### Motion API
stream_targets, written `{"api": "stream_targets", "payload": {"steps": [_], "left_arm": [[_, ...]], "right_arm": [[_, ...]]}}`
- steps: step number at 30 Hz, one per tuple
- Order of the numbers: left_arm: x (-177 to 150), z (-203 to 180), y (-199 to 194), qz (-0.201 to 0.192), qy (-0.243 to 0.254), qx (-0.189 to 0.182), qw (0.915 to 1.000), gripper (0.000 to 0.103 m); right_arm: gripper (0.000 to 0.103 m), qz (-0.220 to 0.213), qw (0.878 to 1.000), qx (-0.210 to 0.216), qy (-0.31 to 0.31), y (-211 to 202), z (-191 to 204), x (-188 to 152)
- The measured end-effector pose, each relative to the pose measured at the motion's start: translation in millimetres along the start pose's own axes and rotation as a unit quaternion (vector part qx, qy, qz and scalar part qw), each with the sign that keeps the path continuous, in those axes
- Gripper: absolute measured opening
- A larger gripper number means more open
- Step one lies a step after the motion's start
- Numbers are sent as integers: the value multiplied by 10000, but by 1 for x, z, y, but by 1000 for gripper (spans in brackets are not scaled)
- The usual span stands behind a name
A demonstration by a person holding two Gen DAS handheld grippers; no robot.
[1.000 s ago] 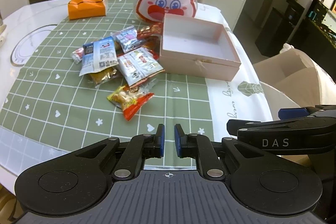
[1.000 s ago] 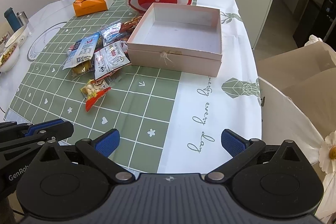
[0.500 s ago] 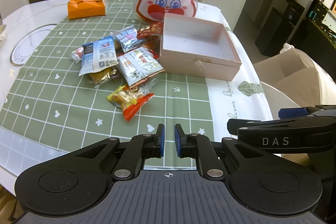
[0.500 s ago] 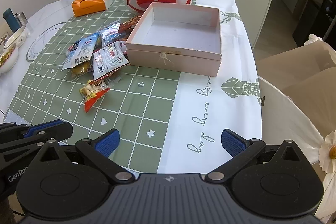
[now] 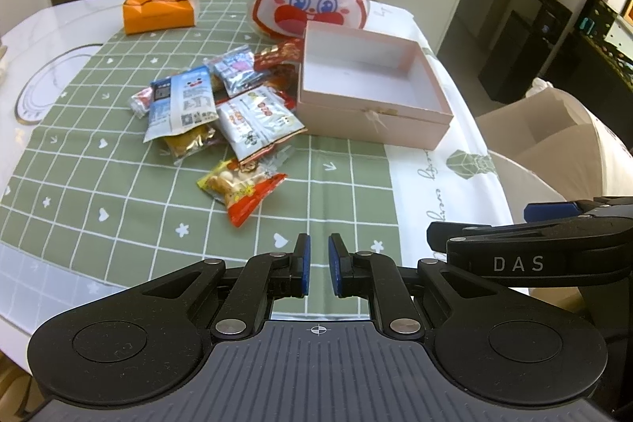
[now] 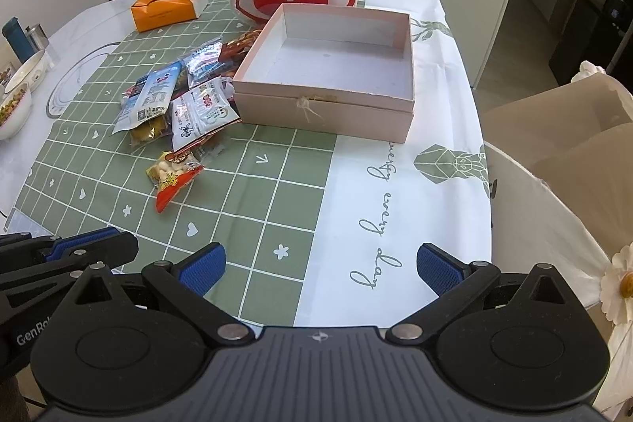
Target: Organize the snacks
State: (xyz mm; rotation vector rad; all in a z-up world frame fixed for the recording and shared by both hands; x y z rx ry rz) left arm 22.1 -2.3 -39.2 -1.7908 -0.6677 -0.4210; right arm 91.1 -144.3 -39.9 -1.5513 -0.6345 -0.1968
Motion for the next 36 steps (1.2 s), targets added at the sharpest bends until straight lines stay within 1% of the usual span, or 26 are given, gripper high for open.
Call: {"api": "stream_targets", "payload": {"steps": [15, 28, 30, 32, 34, 36], "left_arm": [[3, 3, 2, 43, -48, -23, 10000, 14], [8, 12, 9, 118, -205, -25, 9997, 14], [9, 15, 12, 151, -232, -24, 9996, 14], [10, 19, 16, 201, -296, -53, 9993, 14], [11, 27, 23, 217, -400, -170, 9988, 15], [11, 40, 33, 209, -485, -249, 9983, 16]], "right_arm": [[103, 47, 10000, -8, -27, 1, 3, 0], [103, 101, 9999, -15, -69, 10, 7, 4], [103, 0, 9999, -25, -137, 12, 9, 5], [103, -221, 9995, 6, -242, 12, 12, 7], [103, -532, 9974, 55, -478, 14, 18, 9], [103, -667, 9946, -23, -791, 24, 26, 11]]}}
Point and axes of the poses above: each gripper's, at about its wrist camera, not at the fingertips, and y roughly the way its jaws point, z to its left, x to its top, the point moved 4 cm from there along y, roughly the way its jaws point, and after that the axes turned 13 degrees about -x, right-handed, at the moved point
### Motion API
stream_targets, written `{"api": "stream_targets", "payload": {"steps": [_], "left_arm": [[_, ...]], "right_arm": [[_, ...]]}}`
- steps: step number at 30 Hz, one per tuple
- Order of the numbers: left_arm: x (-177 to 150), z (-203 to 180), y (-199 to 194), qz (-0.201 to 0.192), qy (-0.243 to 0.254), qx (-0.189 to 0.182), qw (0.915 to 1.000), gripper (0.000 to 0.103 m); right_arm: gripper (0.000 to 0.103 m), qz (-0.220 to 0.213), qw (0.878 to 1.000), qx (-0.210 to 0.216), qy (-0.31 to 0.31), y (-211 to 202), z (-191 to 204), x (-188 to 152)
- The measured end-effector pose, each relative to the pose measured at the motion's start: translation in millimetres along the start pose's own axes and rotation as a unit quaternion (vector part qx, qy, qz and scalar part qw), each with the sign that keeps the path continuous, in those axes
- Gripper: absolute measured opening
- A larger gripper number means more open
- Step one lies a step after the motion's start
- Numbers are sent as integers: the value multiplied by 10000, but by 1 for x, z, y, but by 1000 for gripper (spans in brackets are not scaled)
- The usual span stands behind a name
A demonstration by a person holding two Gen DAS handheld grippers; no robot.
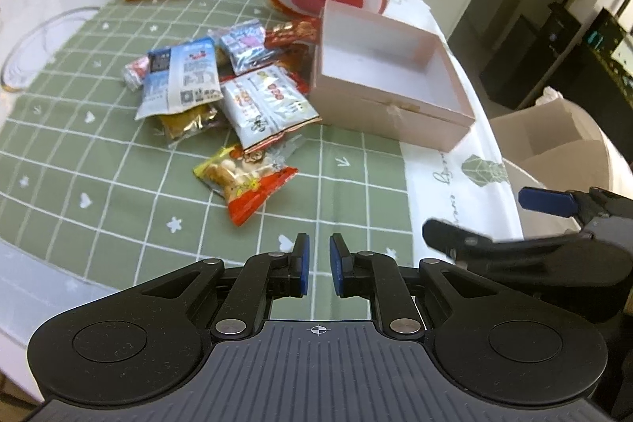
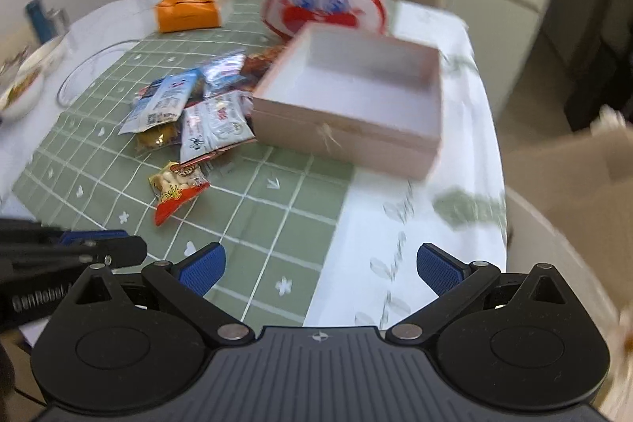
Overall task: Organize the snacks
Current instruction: 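Grasp the white snack packet with the right tool while the left tool reaches the pile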
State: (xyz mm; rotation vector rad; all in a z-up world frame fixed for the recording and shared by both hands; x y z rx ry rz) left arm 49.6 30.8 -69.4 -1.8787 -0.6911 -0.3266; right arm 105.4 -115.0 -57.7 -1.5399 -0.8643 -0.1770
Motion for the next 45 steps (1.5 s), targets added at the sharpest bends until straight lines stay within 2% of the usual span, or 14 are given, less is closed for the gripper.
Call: {"api": "stream_targets", "payload": {"steps": [3, 5, 9, 11, 15, 19, 23, 26, 28, 29, 36, 39, 42, 45], "left_arm": [[5, 24, 16, 46, -19, 94, 9999, 16], [9, 44, 20, 53, -214, -43, 9997, 16], [30, 83, 19, -229, -591, -255, 9977, 16], [48, 100, 13, -505, -716, -186, 9960, 16], [92, 134, 10, -1078, -668, 150, 9918, 16], [130, 170, 31, -1132, -807, 336, 9897, 16], [149, 196, 57, -961, -854, 396, 9909, 16], [143, 199, 61, -874, -671, 348, 9933, 17], [136, 193, 62, -830, -392, 294, 9953, 17], [133, 191, 60, -792, -352, 210, 9960, 18], [91, 156, 41, -411, -217, -570, 9973, 21], [70, 139, 34, -258, -233, -826, 9960, 21], [51, 127, 26, -209, -260, -790, 9963, 21], [33, 118, 16, -220, -351, -603, 9973, 21]], "right_arm": [[103, -73, 9997, 31, -216, 17, 10, -2], [103, -100, 9994, 128, -316, 26, 17, -5], [103, -291, 9969, 271, -680, 38, 36, 0], [103, -494, 9947, 389, -816, 41, 48, 12], [103, -564, 9914, 839, -826, 58, 80, 44], [103, -544, 9891, 1072, -844, 83, 120, 76], [102, -675, 9900, 792, -951, 105, 144, 104], [102, -759, 9882, 574, -1198, 118, 154, 109], [85, -720, 9878, 579, -1251, 121, 156, 107], [77, -534, 9890, 697, -1188, 122, 154, 104], [76, -107, 9828, 1424, -1171, 98, 139, 66], [76, -35, 9805, 1549, -1209, 82, 128, 45], [76, 77, 9820, 1515, -1121, 72, 111, 28], [76, 128, 9893, 1135, -904, 72, 90, 19]]}}
Point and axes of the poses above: each gripper's, at about its wrist camera, not at the fingertips, and y roughly the way its jaws point, z to its left, x to its top, the point moved 4 cm from there along y, roughly the way its jaws point, and after that the axes turned 13 degrees about -x, right-handed, at the moved point
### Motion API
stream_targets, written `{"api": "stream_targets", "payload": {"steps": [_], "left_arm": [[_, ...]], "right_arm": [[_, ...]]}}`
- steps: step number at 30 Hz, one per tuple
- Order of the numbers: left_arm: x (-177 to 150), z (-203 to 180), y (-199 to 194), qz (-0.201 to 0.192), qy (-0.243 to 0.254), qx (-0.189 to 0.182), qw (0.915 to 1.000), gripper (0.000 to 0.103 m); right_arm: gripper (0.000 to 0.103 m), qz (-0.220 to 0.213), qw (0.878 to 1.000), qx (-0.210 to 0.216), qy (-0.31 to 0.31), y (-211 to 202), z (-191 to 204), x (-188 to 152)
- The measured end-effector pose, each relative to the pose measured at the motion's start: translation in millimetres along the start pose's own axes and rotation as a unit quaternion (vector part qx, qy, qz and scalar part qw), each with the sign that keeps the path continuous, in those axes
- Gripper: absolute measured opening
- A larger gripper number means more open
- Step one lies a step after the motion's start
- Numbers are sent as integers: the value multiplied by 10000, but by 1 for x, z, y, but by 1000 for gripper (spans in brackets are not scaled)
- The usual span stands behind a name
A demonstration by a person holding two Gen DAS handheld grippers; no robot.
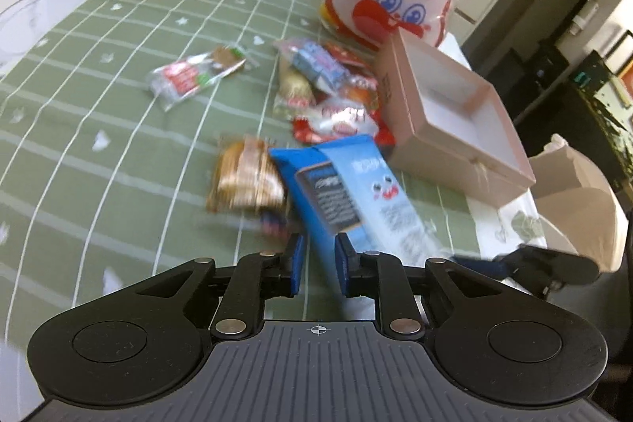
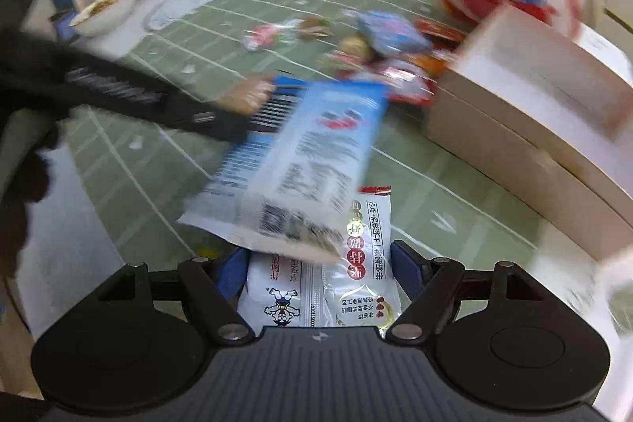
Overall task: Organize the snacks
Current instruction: 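Grasp the white snack packet with the right tool while the left tool reaches the pile, then grasp the yellow-red peanut snack packet with the left tool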
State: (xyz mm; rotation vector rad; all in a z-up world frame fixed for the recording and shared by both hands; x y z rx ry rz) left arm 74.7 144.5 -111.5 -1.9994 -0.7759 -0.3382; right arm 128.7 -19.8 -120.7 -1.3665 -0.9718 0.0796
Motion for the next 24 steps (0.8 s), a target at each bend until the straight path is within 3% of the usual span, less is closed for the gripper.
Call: {"api": "stream_targets", "payload": {"steps": [3, 7, 11, 21, 24], "left_arm": [[-21, -3, -8, 120, -287, 250, 9992, 21], [-44, -12, -16, 245, -663, 217, 9973, 21], [-58, -32, -8, 224, -702, 308, 9968, 21], [-77, -72, 14, 313, -108, 1010, 9943, 21], [-82, -74, 15, 346, 205, 1291, 9908, 32]], "right_arm": [[76, 37, 9989, -430, 162, -3, -17, -11], [84, 372, 9977, -180, 546, -1, -33, -22], [88, 479, 9958, -219, 742, 0, -45, -37], [103, 341, 9983, -348, 329, -10, -55, -72], [103, 219, 9986, -350, 339, -11, -56, -74]]}}
Point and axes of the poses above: each gripper's, at about its wrist camera, not at the fingertips, and y roughly the way its jaws point, z to its left, x to its top, the point moved 4 cm from there along y, roughly the way its jaws point, and after that the axes turned 13 degrees about -x, right-handed, at the moved point
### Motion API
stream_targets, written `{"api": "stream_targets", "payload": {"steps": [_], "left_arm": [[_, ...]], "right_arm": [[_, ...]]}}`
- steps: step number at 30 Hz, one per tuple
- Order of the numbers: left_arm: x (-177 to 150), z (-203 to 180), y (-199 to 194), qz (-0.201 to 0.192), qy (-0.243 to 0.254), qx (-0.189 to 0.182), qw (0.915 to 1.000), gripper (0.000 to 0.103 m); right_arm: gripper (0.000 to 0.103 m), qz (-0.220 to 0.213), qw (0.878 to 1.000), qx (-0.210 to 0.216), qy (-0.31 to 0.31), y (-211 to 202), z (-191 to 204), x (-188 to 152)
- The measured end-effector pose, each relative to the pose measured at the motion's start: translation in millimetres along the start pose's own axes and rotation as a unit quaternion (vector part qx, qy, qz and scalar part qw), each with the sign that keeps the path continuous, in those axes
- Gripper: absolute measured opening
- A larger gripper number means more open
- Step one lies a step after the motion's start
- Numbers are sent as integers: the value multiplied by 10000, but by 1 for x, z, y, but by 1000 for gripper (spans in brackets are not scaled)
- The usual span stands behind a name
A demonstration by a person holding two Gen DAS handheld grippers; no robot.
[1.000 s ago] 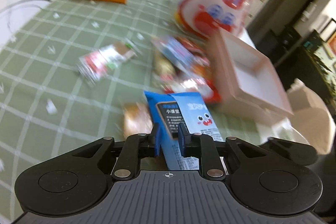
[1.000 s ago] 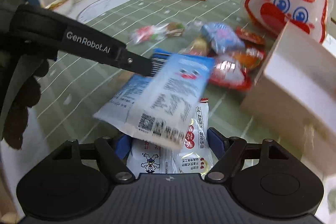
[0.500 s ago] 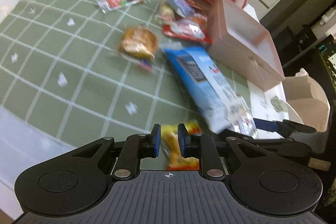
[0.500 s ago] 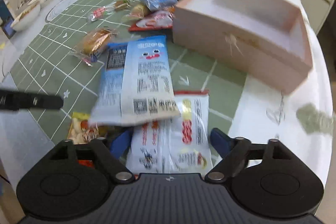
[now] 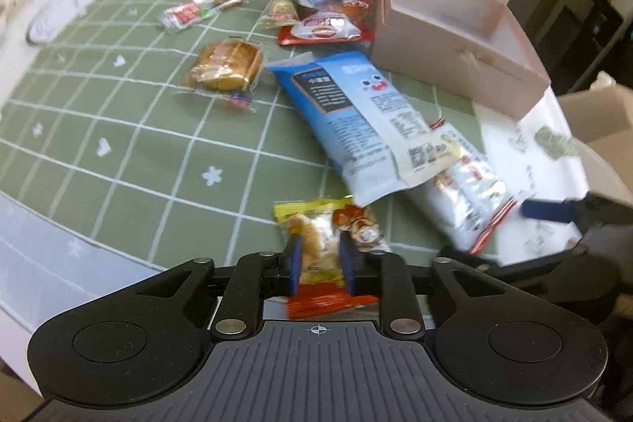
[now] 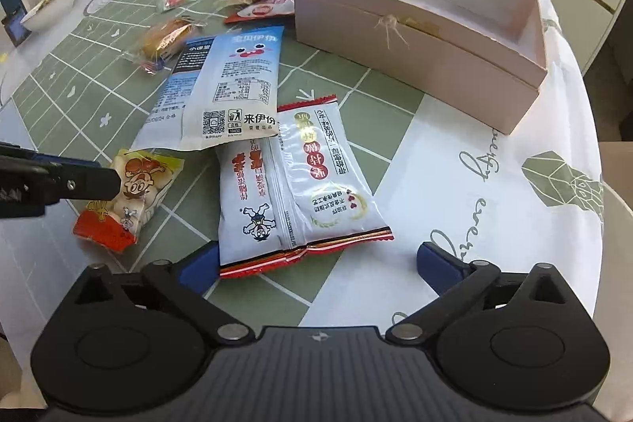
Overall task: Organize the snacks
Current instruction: 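Grasp the yellow-red peanut snack packet with the left tool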
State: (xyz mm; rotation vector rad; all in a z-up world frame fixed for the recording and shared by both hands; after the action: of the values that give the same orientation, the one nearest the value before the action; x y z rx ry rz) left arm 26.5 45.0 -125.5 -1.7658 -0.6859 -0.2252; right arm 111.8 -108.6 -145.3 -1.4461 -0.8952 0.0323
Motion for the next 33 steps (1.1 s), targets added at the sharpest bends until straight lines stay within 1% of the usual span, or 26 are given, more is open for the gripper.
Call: {"api": "stream_targets", "payload": {"steps": [2, 4, 5, 7, 9, 12, 16, 17, 19, 21, 23, 25, 27, 30, 33], "left_arm": [[-2, 4, -4, -1, 5, 134, 9999, 36], [-2, 10, -10, -31, -93, 255, 9996, 32], [-2, 12, -13, -59, -162, 233, 9996, 31], [-4, 10, -20, -90, -229, -7, 9997, 31], [-7, 2, -24, 9, -97, -147, 9998, 31], [-16, -11, -19, 257, 103, -103, 9996, 31], [-22, -13, -6, 409, 40, -77, 9991, 31], [-21, -12, -5, 402, -38, -128, 9991, 31], [-16, -7, -9, 181, -313, -177, 9992, 31], [-9, -4, -13, -7, -426, -137, 9990, 31], [-4, -6, -13, -25, -324, -131, 9994, 31], [-3, -11, -10, 40, -99, -154, 9998, 31], [-3, -21, -4, 162, 336, -90, 9993, 31], [-7, -31, 2, 317, 837, -13, 9960, 32], [-8, -36, -1, 323, 1059, -147, 9937, 32]], "right_arm": [[103, -33, 10000, 10, -6, 0, 0, 0], [103, -56, 10000, 1, -5, 0, 0, 0], [103, -76, 10000, -1, -2, 1, 1, 1], [103, -130, 9999, -1, 6, 1, 1, 1], [103, -170, 9999, 12, -9, 1, 2, 0], [103, -187, 9998, 39, -46, 2, 2, 1], [103, -173, 9998, 59, -92, 2, 2, 1], [103, -171, 9998, 66, -104, 2, 2, 1], [103, -176, 9997, 81, -124, 2, 2, 1], [103, -194, 9997, 85, -126, 2, 1, 0], [103, -208, 9997, 80, -114, 2, 1, 0], [103, -230, 9997, 76, -101, 2, 1, -1], [103, -249, 9996, 74, -92, 2, 1, -1], [103, -274, 9995, 80, -104, 1, 1, -2], [103, -248, 9994, 143, -195, 2, 0, -2]]}}
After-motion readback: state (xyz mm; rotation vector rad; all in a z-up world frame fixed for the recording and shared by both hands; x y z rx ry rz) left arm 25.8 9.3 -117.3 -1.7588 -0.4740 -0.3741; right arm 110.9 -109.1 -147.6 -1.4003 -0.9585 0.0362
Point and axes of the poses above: each gripper's, at about its wrist camera, not at the fingertips, and y roughly the way its jaws point, z to its left, x to its top, the point moved 4 cm from there along y, roughly the way its jaws point, and after that the axes turned 13 degrees about -x, right-handed, at the moved point
